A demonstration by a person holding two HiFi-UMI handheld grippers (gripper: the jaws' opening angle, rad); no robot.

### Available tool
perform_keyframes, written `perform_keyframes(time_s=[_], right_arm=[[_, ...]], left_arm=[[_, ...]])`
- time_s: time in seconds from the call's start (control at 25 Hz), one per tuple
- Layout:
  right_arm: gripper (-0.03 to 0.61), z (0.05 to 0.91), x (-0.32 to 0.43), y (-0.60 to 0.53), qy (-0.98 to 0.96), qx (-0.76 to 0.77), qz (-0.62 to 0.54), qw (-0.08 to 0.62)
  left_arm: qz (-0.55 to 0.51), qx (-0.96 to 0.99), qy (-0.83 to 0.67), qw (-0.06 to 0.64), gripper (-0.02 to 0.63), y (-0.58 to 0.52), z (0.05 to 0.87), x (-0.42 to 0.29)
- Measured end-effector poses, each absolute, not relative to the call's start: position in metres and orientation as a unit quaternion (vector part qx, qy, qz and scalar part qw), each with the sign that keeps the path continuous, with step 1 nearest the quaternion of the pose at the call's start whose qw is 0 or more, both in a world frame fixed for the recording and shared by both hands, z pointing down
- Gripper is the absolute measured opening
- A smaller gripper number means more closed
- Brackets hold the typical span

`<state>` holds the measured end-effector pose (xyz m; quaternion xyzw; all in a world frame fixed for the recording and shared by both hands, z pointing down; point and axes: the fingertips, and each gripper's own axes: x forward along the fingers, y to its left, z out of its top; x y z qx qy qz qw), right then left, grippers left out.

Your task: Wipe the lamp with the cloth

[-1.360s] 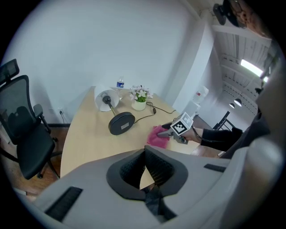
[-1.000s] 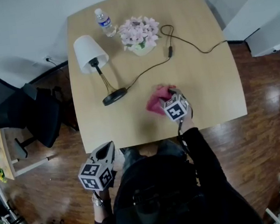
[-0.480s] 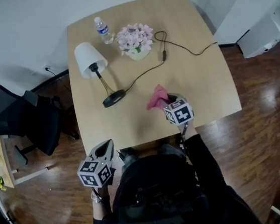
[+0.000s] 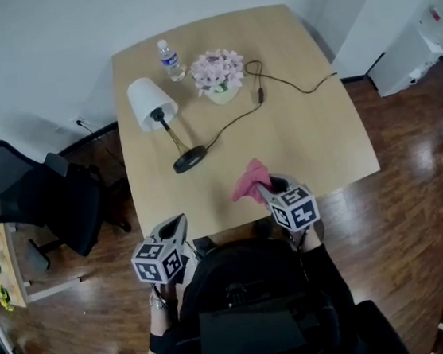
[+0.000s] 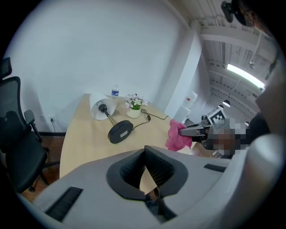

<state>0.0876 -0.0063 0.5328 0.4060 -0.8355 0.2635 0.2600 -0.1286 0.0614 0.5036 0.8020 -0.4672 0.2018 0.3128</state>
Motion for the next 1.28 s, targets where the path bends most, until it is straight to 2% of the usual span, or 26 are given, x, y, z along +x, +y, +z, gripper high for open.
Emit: perform_keyframes(time_s=[0.28, 0.6, 0.96, 1.0, 1.04, 1.08, 1.24, 1.28], right_arm=[[0.094, 0.543, 0.093, 0.007, -0.831, 0.406, 0.290, 0.246], [0.094, 0.541, 0.106, 0.001, -0.861, 0.339, 0.279, 0.256], [0.094, 0.523, 0.098, -0.022, -0.868, 0.331, 0.273, 0.249], [0.094, 0.521, 0.096, -0.026, -0.866, 0.337, 0.272, 0.249], [0.094, 0.519, 0.092, -0.030, -0.865, 0.341, 0.272, 0.249], [0.094, 0.516, 0.088, -0.033, -0.863, 0.346, 0.273, 0.247], [0.094, 0.508, 0.076, -0.049, -0.855, 0.360, 0.276, 0.251], [0.094, 0.508, 0.074, -0.052, -0.852, 0.364, 0.279, 0.253]], left_arm=[[0.222, 0.803, -0.455, 0.314, 0.002, 0.042, 0.513, -0.124], [0.200, 0.769, -0.524, 0.307, 0.002, -0.009, 0.515, -0.117], [0.184, 0.750, -0.565, 0.289, 0.005, -0.106, 0.499, -0.159], [0.181, 0.750, -0.564, 0.295, 0.034, -0.120, 0.503, -0.165], [0.180, 0.750, -0.561, 0.300, 0.145, -0.133, 0.509, -0.171], [0.181, 0.750, -0.559, 0.306, 0.183, -0.146, 0.515, -0.177], [0.163, 0.741, -0.554, 0.342, 0.250, -0.197, 0.542, -0.195], [0.157, 0.737, -0.554, 0.354, 0.285, -0.208, 0.551, -0.199]])
